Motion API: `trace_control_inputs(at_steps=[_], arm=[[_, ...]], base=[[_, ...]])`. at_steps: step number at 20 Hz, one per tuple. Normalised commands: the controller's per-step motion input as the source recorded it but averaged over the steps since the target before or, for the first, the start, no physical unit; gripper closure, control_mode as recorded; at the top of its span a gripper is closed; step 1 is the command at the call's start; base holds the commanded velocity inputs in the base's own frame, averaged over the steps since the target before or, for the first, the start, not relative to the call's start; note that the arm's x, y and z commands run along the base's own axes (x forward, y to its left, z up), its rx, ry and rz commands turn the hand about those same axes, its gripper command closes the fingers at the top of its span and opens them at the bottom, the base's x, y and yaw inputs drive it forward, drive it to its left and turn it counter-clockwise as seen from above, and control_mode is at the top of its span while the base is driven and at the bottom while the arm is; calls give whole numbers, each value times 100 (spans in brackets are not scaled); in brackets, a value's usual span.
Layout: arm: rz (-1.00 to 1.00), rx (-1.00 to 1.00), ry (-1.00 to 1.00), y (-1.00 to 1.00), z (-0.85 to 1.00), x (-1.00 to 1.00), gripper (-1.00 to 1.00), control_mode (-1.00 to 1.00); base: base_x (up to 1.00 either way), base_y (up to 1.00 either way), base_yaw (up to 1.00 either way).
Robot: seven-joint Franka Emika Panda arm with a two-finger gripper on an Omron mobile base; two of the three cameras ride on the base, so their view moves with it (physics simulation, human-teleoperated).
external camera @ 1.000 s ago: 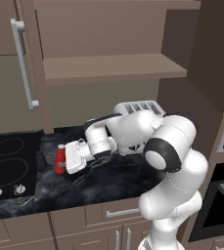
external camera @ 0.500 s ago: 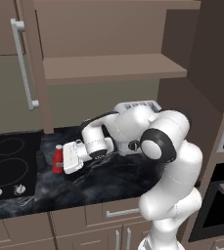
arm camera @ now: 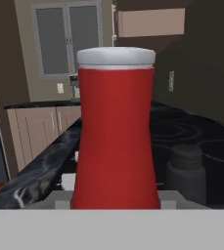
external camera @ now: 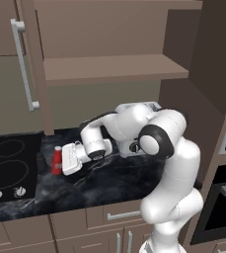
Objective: Take 2 condiments from the cabinet and move them on the counter near the stove.Make sure the condiments are lined up with each other, next to each other.
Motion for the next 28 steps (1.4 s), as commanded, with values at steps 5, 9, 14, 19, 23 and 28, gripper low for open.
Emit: trace_control_inputs(at_steps=[5,9,14,19,23,28], arm=[[0,0,0,8,-6,11,100,-100],[0,0,0,8,-10,11,100,-100],[0,0,0,7,-9,11,100,-100],[0,0,0,4,-8,11,100,-100],[0,0,0,5,-8,12,100,-100],[0,0,0,6,-7,12,100,-100]], base=[[0,0,0],[0,0,0],[0,0,0],[0,0,0],[0,0,0],[0,0,0]])
